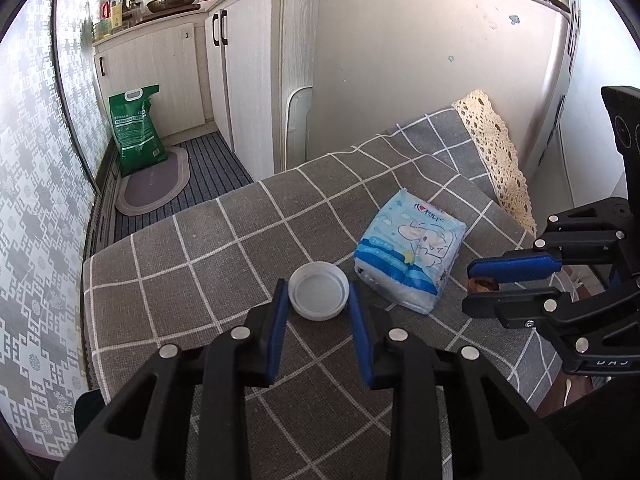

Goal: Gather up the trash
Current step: 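Grasp the white lid with the left tool while the right tool carries the walnut to the bin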

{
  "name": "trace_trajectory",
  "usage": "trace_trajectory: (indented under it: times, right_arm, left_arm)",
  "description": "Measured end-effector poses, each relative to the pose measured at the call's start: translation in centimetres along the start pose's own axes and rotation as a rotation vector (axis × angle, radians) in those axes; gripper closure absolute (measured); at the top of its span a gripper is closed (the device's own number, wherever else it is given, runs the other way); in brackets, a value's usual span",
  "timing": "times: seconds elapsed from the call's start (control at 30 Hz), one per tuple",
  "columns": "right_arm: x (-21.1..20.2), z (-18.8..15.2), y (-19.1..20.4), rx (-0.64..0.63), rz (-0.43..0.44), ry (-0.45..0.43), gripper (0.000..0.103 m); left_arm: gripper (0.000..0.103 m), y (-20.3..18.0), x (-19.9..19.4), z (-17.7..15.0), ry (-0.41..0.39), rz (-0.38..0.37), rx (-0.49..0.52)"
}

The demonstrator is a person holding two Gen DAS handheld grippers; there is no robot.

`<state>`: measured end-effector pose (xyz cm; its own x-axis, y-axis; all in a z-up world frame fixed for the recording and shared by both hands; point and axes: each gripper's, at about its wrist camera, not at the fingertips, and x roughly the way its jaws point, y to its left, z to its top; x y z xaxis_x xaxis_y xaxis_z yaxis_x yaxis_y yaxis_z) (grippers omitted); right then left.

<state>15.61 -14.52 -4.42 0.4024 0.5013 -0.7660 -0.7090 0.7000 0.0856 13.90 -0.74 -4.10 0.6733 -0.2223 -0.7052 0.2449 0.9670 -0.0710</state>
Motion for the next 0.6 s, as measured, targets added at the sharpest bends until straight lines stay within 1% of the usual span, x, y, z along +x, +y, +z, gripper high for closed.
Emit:
trace_trajectory:
  times: [0.13,0.3,0.43,0.6]
  right_arm:
    - [-0.4,0.7,1.2,-0.019,-0.004,-0.014,0.084]
    - [-0.1,1.8,2.9,-0.046,0.001,-0.027,0.084]
    - [0.6,2.7,4.4,-0.072,0.012,-0.028,0.084]
    - [1.3,3.9,6.8,-0.104,0.03,-0.035,0.084]
  left_arm:
    - [0.071,1.1,-1.8,-0.2,-0.072,-0.03,-0.052]
    - [0.071,3.3,-4.2,-0.6,-0.134,-0.027,-0.105]
    - [0.071,4.8,-5.8,-1.2,-0.158,-0.033,-0.135]
    - [0.071,6.8,-7.6,-2.3,-0.175,-0.011,-0.158]
